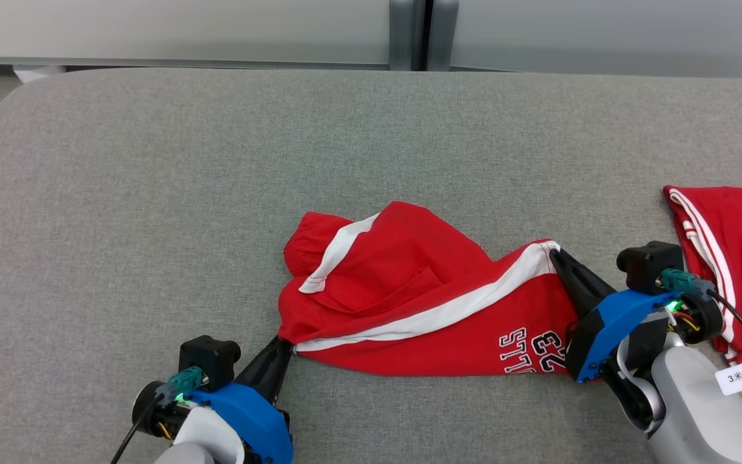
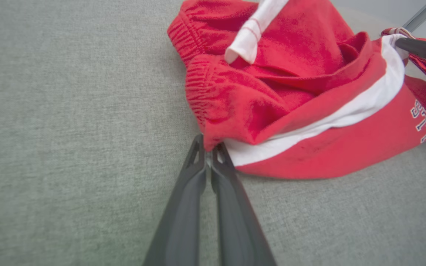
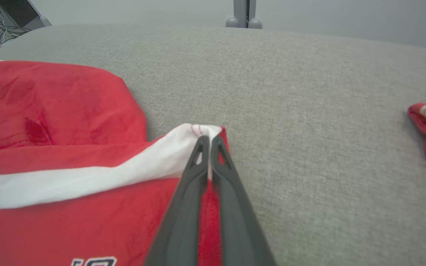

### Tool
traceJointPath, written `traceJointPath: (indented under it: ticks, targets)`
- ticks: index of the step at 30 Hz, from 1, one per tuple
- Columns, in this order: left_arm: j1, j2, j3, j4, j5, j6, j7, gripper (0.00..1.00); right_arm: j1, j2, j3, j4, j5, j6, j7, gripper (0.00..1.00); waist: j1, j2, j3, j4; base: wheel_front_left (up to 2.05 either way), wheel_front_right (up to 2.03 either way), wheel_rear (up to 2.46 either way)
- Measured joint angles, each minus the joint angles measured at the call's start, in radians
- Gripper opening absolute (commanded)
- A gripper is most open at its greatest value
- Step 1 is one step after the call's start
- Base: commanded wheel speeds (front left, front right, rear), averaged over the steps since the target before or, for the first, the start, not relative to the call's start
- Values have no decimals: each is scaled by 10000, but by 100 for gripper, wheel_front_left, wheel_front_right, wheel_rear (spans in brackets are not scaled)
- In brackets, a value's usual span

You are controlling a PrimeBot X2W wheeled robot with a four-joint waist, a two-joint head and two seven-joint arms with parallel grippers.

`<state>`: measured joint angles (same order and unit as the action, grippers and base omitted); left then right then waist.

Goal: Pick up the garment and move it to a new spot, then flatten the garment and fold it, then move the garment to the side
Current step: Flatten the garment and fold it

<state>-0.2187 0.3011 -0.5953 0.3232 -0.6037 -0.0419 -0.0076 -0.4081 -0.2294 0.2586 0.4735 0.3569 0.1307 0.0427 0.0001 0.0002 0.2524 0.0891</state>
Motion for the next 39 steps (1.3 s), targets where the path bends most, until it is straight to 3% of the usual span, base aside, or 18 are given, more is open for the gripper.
traceJointPath:
  ticks: [4, 9, 11, 18, 19, 28, 34, 39]
  targets:
    - [-32, 31, 119, -322, 61, 161, -236, 0, 12, -104, 79, -236, 255, 0, -270, 0, 0, 0, -205, -57, 0, 0, 0]
    - [-73, 268, 556, -1402, 117, 903, -144, 0, 181, -345, -286, -1164, 240, 0, -805, 0, -1, 0, -674, -121, 0, 0, 0]
    - [-124, 353, 585, -1724, 194, 1009, -56, 0, 221, -364, -407, -1421, 234, 0, -867, 0, -2, 0, -785, -131, 0, 0, 0]
    - [-1002, 878, 909, -4136, 652, 1442, 481, 0, 392, -437, -1448, -3996, -267, 0, -1039, 0, -2, -1, -1560, -280, 0, 0, 0]
    - [-1389, 1018, 1068, -4694, 773, 1569, 631, 0, 393, -414, -1889, -4930, -504, 0, -890, 0, -3, -1, -1759, -351, 0, 0, 0]
    - [-2819, 1471, 1714, -6431, 1051, 1850, 1292, 0, 278, -303, -3218, -7852, -922, 0, 301, 0, -3, -2, -2139, -707, 0, 0, 0]
    - [-3476, 1421, 1695, -6355, 1014, 1781, 1618, 0, -212, -230, -3250, -7952, -746, 0, 815, 0, -2, -2, -1872, -836, 0, 0, 0]
    - [-4547, 746, 1685, -4604, 477, 1333, 1342, 0, -1518, -382, -2932, -6725, -424, 0, 941, 0, -1, -1, -1365, -885, 0, 0, 0]
